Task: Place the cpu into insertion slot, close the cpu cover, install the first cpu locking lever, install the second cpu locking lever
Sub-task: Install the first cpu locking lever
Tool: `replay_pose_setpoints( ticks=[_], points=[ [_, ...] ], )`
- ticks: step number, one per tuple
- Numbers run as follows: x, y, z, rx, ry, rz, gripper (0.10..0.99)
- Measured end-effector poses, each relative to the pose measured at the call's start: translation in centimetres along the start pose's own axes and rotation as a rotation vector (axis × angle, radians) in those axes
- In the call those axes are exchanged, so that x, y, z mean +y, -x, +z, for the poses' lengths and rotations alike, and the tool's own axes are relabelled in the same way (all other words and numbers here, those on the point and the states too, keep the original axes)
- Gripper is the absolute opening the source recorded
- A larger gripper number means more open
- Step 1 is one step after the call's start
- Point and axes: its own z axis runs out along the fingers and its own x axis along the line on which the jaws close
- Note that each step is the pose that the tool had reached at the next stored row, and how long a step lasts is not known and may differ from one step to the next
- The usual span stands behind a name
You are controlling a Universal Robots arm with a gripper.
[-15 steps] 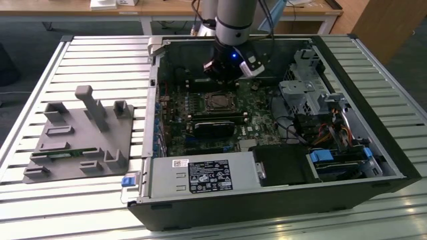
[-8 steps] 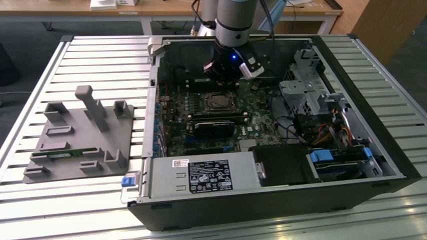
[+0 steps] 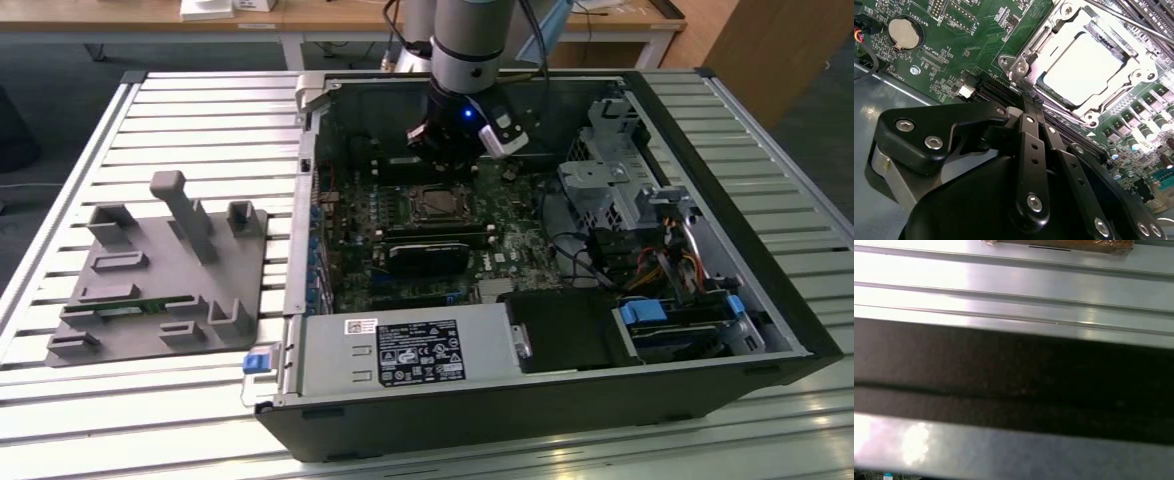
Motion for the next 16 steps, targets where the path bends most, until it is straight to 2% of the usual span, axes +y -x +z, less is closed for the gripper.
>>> replay_pose_setpoints(
  ticks=[9,16],
  points=[
    [0.01,0.0,-0.04,0.0004,-0.005,0.0,0.106],
    [-0.01,0.0,0.12,0.0018,-0.023,0.0,0.106]
  ],
)
